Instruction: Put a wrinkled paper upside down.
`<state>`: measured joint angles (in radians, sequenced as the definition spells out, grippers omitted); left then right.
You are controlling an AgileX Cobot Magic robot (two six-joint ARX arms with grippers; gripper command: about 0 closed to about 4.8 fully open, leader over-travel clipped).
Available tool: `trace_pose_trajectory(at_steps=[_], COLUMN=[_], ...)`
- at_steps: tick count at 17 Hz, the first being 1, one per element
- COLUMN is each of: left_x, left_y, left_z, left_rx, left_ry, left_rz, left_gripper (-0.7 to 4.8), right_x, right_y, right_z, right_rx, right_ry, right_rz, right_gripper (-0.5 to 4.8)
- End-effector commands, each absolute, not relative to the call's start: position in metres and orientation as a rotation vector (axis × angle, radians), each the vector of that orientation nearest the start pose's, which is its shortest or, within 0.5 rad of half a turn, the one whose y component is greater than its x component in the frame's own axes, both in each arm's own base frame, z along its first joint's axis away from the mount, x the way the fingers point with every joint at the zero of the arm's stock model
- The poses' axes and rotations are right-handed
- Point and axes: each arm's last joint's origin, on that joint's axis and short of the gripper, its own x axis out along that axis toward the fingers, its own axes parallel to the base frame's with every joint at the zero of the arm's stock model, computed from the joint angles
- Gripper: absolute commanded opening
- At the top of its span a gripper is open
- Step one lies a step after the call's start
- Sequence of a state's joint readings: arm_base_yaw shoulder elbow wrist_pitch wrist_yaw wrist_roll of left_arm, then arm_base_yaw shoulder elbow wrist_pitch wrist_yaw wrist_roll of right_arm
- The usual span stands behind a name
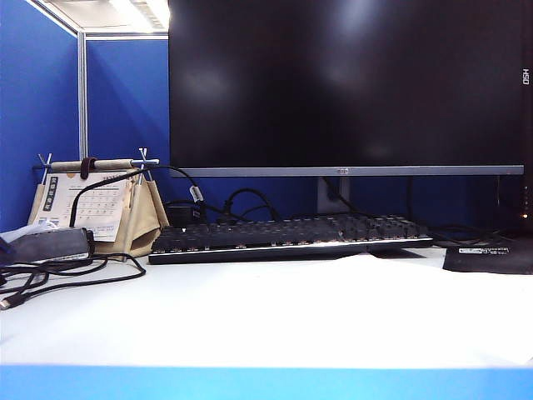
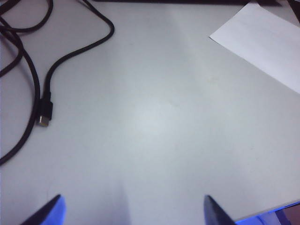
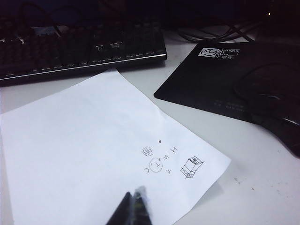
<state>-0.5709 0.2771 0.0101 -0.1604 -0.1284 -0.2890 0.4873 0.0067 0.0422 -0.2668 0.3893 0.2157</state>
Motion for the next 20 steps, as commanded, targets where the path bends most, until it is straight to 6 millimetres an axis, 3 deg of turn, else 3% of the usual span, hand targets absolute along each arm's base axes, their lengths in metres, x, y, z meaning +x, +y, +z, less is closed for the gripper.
trace_pose_trajectory(at_steps=[1,5,7,10,11,13,15,18,20], left_x=[0.093,0.093,0.092,0.090,0.090,0.090,0.095,0.118,0.142], left_y=[-0.055,-0.060,-0.064,-0.066,-0.064,-0.060,-0.063,-0.081,-0.100], left_z=[0.134,0.141,0.146,0.172,0.187,0.225,0.248,0.267,0.276], left_rx=[-0.171,-0.230,-0.255,-0.184,-0.177,-0.145,-0.136,-0.087,-0.045], left_ry=[0.419,0.371,0.359,0.327,0.315,0.248,0.249,0.434,0.584], left_rz=[-0.380,-0.506,-0.653,-0.777,-0.719,-0.621,-0.622,-0.695,-0.776], left_gripper=[3.87,3.87,3.87,4.01,4.03,4.04,4.04,4.04,4.04], right_x=[0.086,0.086,0.086,0.086,0.086,0.082,0.079,0.085,0.103], right_y=[0.033,0.034,0.035,0.039,0.038,0.031,0.027,0.022,0.018], right_z=[0.151,0.151,0.152,0.166,0.174,0.205,0.234,0.282,0.308], right_rx=[0.116,0.119,0.130,0.185,0.203,0.155,0.076,0.034,-0.024], right_ry=[0.221,0.221,0.220,0.108,0.054,-0.039,-0.090,-0.115,-0.026], right_rz=[0.078,0.092,0.153,0.257,0.255,0.104,0.025,-0.091,-0.097], right_gripper=[-0.01,0.00,0.00,0.00,0.05,0.77,0.95,0.95,1.00])
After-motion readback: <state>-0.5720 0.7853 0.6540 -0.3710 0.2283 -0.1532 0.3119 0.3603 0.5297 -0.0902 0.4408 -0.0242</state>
